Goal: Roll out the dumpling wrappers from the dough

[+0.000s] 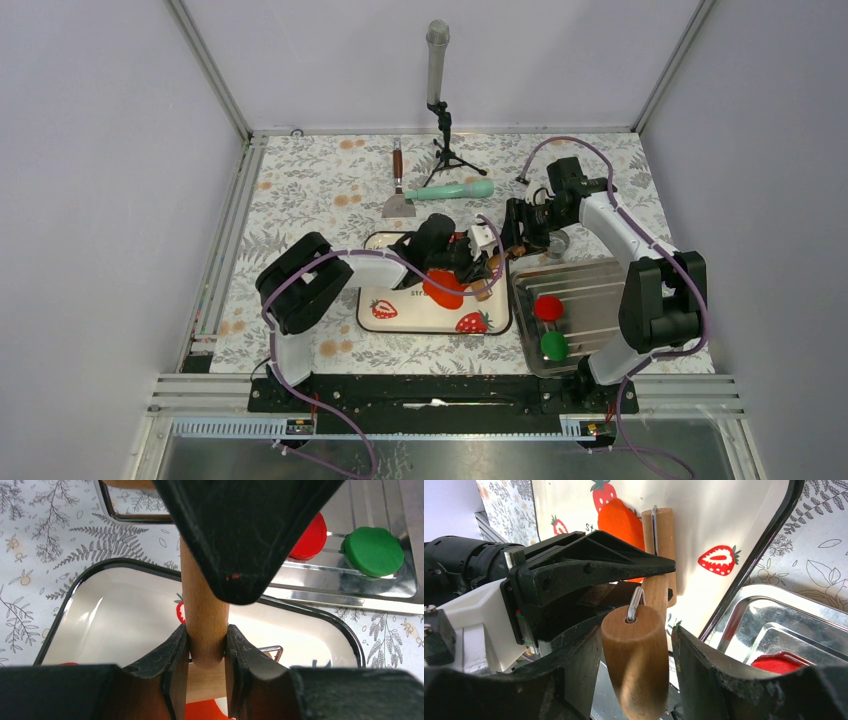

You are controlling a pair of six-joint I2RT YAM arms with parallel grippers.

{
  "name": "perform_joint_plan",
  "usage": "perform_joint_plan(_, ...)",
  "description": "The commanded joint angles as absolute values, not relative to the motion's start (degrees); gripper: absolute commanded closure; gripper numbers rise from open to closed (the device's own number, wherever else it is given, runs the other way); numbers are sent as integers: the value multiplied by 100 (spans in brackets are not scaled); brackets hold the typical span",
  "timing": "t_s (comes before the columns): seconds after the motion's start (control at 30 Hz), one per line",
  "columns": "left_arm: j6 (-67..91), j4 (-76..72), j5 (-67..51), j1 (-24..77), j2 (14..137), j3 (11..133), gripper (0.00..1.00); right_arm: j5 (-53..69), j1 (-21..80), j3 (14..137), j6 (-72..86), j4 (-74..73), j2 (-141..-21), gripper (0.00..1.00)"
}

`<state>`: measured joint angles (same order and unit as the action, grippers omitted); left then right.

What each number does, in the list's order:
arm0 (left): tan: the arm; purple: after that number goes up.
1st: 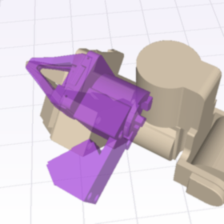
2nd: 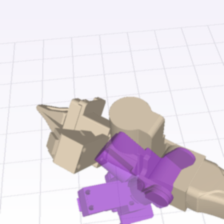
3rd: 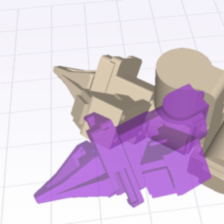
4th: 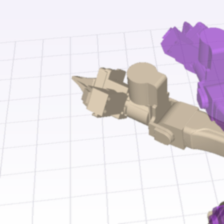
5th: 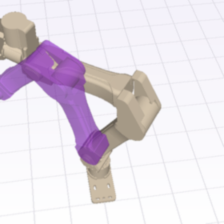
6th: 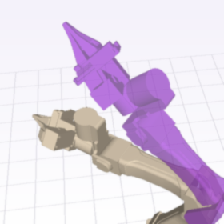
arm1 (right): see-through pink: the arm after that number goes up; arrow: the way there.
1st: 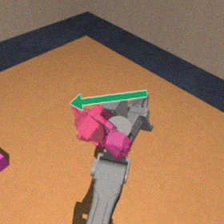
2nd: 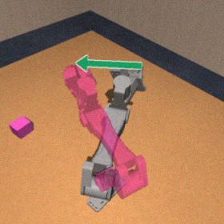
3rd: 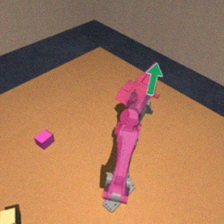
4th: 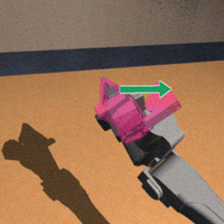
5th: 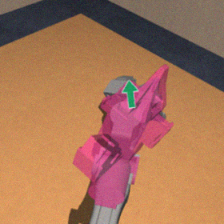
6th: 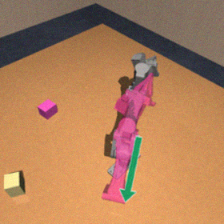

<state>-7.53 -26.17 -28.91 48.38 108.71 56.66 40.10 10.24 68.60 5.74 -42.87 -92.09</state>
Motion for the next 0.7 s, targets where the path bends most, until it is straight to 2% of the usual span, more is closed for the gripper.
perform_joint_plan(0.0,-831,-2813,-3101,4896,10473,6070,100,3950,997,6818,645,-4218,-9215,41)
perform_joint_plan(0.17,-866,-2643,-3175,4917,10444,6153,100,3764,998,6709,538,-4219,-9180,50)
perform_joint_plan(0.43,-883,-2558,-3205,4938,10368,6161,100,3674,1003,6538,510,-4138,-9106,53)
perform_joint_plan(0.53,-847,-2558,-3169,4956,10354,6174,100,3771,1011,6487,521,-4116,-9129,58)
perform_joint_plan(0.57,-833,-2558,-3172,4952,10341,6182,100,3789,1023,6479,503,-4117,-9126,61)
perform_joint_plan(0.67,-806,-2557,-3163,4961,10314,6193,100,4090,1028,6490,400,-4118,-9136,89)
